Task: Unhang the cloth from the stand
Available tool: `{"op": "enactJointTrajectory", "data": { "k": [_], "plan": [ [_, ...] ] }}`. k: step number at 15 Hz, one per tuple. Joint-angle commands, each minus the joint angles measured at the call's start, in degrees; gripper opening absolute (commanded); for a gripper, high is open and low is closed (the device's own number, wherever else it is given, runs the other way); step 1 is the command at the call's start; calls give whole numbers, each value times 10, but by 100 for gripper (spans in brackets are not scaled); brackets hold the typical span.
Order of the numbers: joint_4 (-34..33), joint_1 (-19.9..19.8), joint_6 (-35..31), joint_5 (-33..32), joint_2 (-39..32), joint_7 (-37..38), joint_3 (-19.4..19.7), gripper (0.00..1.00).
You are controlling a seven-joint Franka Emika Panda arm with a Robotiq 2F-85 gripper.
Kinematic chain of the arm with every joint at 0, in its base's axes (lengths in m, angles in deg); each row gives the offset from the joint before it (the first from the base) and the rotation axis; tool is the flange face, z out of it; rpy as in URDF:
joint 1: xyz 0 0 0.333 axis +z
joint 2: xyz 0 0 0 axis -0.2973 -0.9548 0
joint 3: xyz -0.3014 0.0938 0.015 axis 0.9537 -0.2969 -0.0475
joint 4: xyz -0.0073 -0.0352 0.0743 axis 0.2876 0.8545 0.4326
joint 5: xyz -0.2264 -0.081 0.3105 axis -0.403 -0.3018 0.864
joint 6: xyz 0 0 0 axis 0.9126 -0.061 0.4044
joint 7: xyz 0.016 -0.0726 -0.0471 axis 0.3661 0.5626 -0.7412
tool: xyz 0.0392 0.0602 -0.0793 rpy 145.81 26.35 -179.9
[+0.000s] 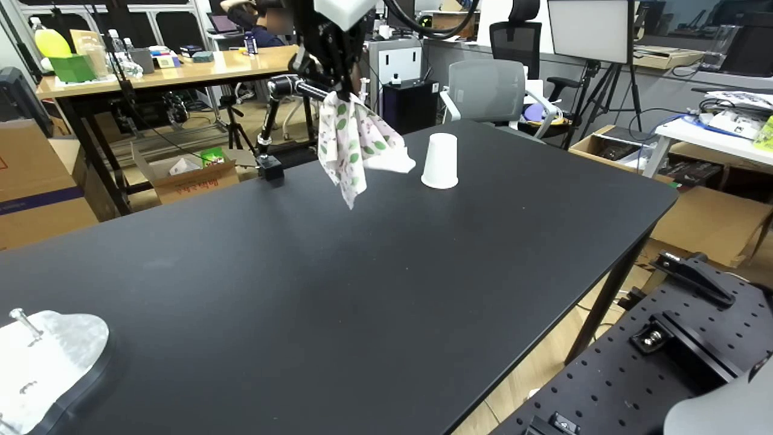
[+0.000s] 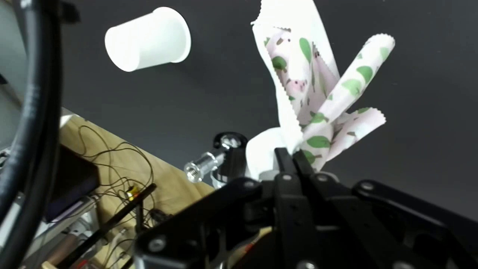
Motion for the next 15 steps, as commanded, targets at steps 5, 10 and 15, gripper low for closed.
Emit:
{"op": "enactJointTrajectory", "data": {
  "k": [5, 10, 15],
  "plan": [
    [45, 1, 19, -75, -18, 139, 3, 1],
    [41, 8, 15, -9, -40, 189, 4, 1],
    [44, 12, 5, 93, -54, 166, 7, 36]
  ]
}}
